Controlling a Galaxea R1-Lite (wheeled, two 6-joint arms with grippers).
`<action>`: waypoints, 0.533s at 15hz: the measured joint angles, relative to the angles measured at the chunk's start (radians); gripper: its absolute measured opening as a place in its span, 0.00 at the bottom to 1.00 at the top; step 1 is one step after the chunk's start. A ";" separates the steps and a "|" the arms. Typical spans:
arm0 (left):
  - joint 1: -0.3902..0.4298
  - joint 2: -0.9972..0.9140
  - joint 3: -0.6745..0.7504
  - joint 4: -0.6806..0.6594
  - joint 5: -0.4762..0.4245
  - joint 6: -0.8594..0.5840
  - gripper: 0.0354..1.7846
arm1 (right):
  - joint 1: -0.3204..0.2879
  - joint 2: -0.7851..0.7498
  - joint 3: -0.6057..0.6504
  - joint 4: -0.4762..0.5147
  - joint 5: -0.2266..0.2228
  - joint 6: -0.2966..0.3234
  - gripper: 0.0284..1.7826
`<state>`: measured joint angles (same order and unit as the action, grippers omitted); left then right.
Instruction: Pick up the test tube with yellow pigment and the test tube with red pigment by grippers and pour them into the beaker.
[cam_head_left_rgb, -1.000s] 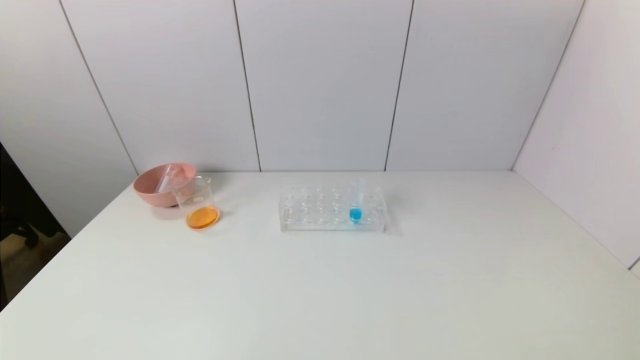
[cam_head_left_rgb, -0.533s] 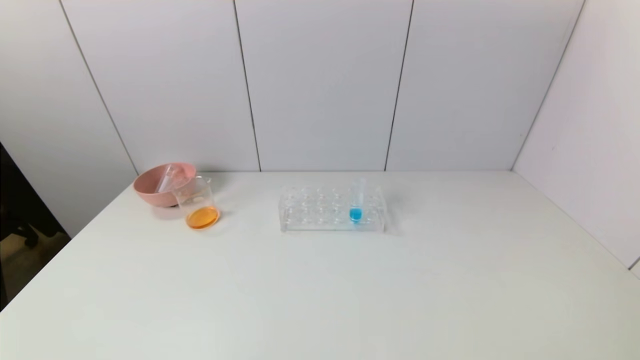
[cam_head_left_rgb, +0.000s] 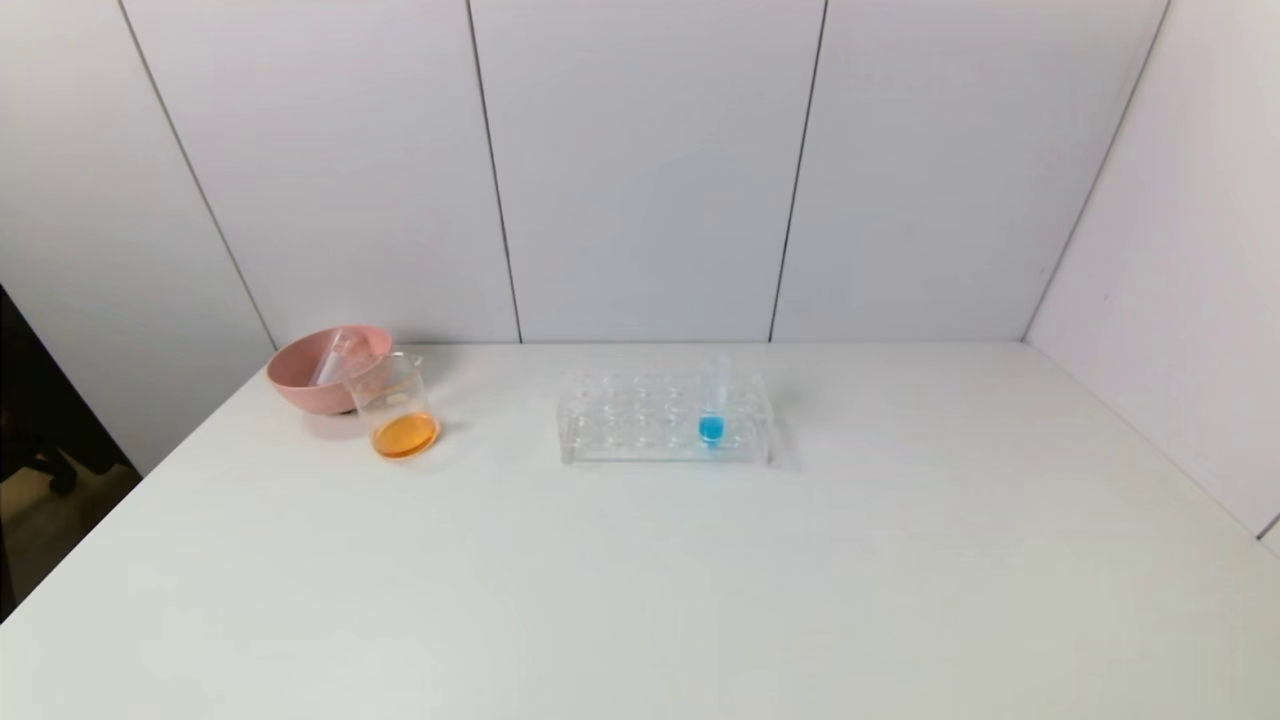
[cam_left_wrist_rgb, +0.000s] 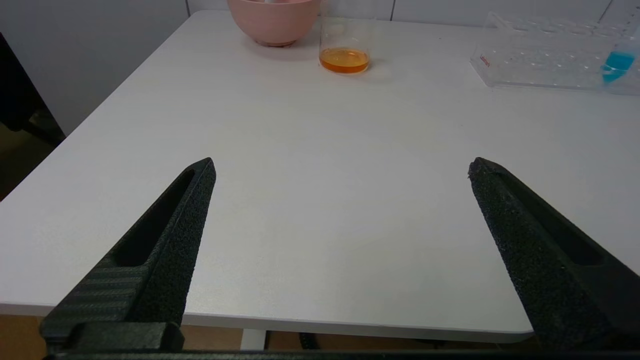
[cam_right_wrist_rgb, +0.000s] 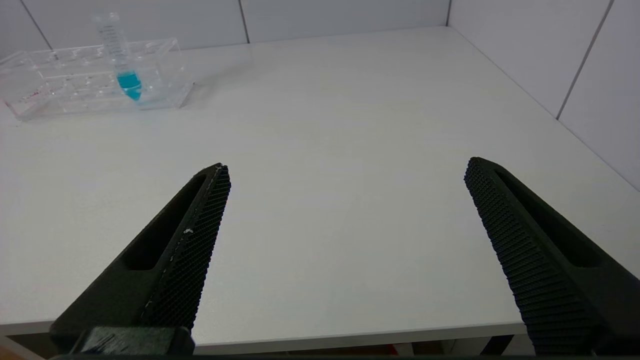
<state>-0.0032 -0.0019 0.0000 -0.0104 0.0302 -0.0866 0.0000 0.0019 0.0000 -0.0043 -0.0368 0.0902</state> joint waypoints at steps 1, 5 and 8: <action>0.000 0.000 0.000 0.002 0.000 0.000 0.99 | 0.000 0.000 0.000 0.000 0.000 0.000 0.96; 0.000 0.001 0.000 0.003 0.000 0.000 0.99 | 0.000 0.000 0.000 -0.001 0.000 0.001 0.96; 0.000 0.001 0.000 0.003 0.000 0.000 0.99 | 0.000 0.000 0.000 -0.001 -0.001 0.004 0.96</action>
<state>-0.0032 -0.0009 0.0000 -0.0072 0.0302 -0.0866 0.0000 0.0019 0.0000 -0.0051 -0.0379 0.0943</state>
